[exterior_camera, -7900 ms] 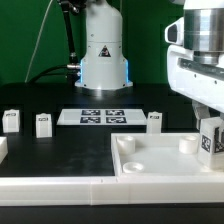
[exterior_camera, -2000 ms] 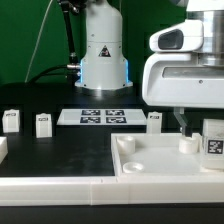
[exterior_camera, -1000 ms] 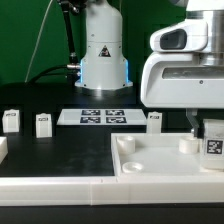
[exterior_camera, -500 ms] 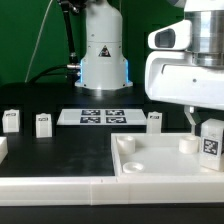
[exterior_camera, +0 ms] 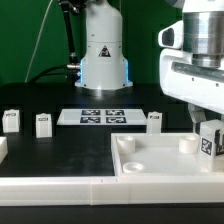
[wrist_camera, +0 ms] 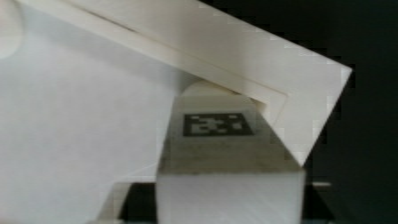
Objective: Assemble one leg
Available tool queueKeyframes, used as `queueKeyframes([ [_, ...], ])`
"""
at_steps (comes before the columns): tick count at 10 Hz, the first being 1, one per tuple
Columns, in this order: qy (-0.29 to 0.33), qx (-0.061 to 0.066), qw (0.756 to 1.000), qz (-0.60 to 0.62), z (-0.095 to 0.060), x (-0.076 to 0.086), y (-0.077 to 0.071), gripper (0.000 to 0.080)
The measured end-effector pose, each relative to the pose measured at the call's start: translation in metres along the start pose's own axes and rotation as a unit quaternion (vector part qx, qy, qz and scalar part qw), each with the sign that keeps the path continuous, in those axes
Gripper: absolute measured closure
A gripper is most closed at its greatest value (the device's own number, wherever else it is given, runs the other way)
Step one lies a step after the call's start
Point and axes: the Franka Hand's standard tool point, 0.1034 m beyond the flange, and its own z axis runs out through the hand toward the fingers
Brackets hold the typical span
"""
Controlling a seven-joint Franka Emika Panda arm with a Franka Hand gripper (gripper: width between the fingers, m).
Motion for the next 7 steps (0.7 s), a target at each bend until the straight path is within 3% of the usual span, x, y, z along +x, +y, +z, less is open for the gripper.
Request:
queueKeyframes([
  [7,-0.013,-0.002,0.970,0.244,-0.0005,0.0005,0.0007,0.0508],
])
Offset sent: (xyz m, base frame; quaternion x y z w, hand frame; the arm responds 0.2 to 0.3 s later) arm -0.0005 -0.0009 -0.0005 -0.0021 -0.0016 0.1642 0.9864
